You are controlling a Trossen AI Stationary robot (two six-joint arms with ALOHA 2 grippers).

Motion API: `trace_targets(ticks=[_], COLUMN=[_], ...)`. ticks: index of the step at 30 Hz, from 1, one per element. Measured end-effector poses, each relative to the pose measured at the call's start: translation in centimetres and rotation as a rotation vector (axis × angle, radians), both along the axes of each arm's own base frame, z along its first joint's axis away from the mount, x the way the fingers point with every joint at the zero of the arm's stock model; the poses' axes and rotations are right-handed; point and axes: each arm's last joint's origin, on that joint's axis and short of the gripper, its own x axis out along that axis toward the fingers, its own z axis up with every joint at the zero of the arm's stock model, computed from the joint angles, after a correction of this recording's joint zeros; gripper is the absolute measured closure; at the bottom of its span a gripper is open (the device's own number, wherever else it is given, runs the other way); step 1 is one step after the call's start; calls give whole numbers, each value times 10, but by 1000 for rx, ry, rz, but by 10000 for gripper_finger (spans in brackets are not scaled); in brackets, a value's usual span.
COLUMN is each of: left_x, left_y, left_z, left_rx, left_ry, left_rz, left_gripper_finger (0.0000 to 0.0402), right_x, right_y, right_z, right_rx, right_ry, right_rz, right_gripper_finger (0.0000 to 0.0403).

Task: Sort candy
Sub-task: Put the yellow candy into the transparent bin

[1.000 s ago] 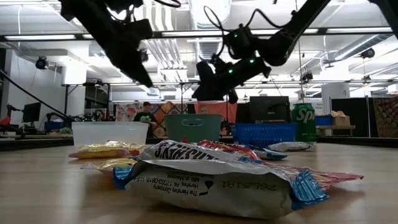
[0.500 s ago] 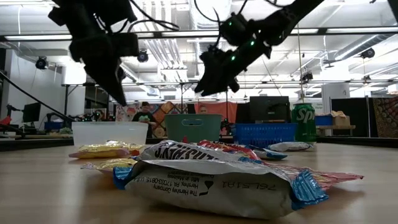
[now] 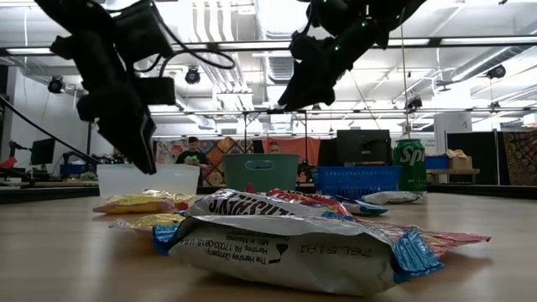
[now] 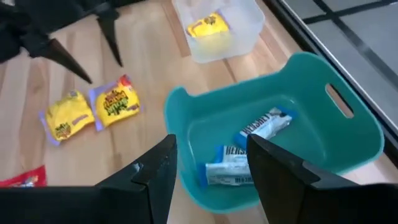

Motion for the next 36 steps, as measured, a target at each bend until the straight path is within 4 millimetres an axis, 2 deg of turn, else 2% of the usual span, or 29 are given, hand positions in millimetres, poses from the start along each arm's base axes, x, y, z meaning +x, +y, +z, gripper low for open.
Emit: trace_targets(ticks=[6, 15, 21, 26, 36], left_x=[2, 2, 3, 3, 1], left_y=[0, 2, 2, 2, 2], left_z=[-14, -28, -37, -39, -37], left_rx=[13, 57, 50, 46, 49], left_ry=[-68, -27, -3, 3, 4], left_rz=[7, 45, 52, 50, 52], left_gripper_finger=[174, 183, 206, 254, 393], right_x=[1, 1, 1, 1, 1], right_y=[8, 10, 10, 10, 11], right_z=[0, -1, -2, -2, -2], right_rx=[4, 6, 7, 6, 7], right_ry=[10, 14, 15, 16, 21], right_rz=[21, 22, 22, 25, 26], right_gripper_finger=[220, 222, 225, 227, 230])
